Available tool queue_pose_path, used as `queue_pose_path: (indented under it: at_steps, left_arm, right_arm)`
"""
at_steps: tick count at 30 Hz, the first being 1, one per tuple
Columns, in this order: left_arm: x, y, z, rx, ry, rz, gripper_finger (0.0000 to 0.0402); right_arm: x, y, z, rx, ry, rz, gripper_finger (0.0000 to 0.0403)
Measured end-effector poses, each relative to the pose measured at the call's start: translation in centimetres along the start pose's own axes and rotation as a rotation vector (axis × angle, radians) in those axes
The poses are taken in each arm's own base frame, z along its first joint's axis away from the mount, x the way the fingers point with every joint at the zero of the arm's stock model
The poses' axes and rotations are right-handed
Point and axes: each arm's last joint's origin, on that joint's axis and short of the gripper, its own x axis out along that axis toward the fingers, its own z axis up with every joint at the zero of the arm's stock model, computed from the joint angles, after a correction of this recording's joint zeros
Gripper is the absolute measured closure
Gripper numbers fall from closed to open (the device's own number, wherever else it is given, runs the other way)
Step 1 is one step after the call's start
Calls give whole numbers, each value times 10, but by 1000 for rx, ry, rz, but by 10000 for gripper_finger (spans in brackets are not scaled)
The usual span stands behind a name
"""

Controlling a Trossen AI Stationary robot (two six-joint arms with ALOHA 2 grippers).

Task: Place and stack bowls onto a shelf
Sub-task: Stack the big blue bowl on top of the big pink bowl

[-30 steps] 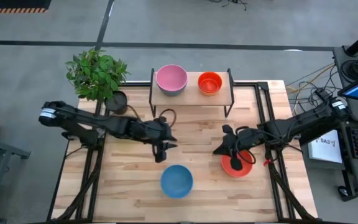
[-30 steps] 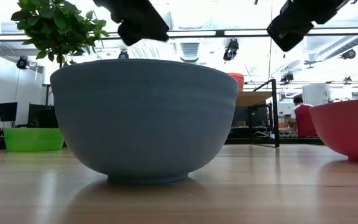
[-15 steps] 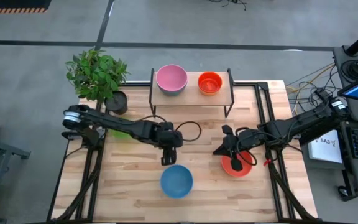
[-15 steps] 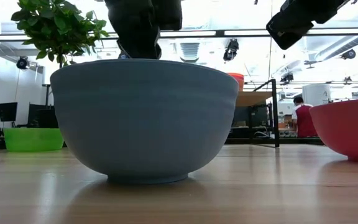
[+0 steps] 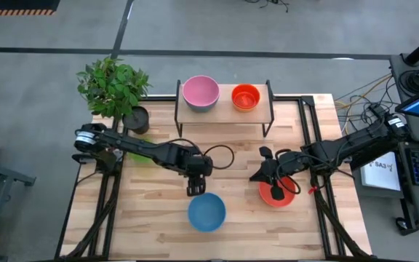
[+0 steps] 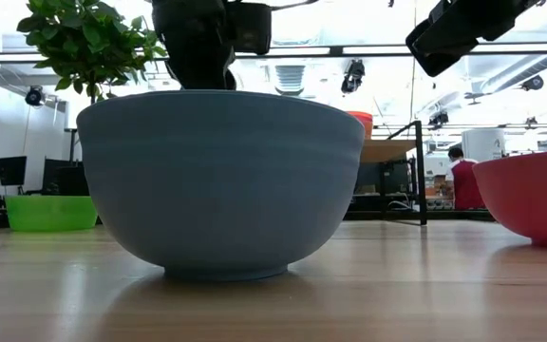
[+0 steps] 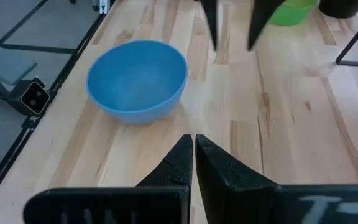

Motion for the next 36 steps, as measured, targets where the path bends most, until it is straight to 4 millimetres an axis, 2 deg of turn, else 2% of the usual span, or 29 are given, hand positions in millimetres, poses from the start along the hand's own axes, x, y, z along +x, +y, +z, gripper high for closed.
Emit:
queue_pose_path:
  at_steps: [4, 9, 16, 25, 31, 36]
  left_arm:
    - [-1, -13, -4, -23, 34, -117, 210]
    - [2, -25, -10, -39, 54, -141, 210]
    - [20, -33, -15, -105, 1, -195, 210]
    - [46, -36, -33, -187, -35, -282, 225]
    - [61, -40, -36, -201, 8, -267, 280]
    - [60, -44, -29, -185, 6, -290, 379]
  right_arm:
    - [0, 0, 0, 0, 0, 0, 394]
    - [0, 0, 0, -36, 1, -1, 394]
    - [1, 0, -2, -40, 6, -1, 394]
    - [4, -1, -12, -36, 35, -5, 394]
    - [7, -2, -20, -24, 43, -6, 394]
    - [7, -2, -21, -32, 42, -6, 394]
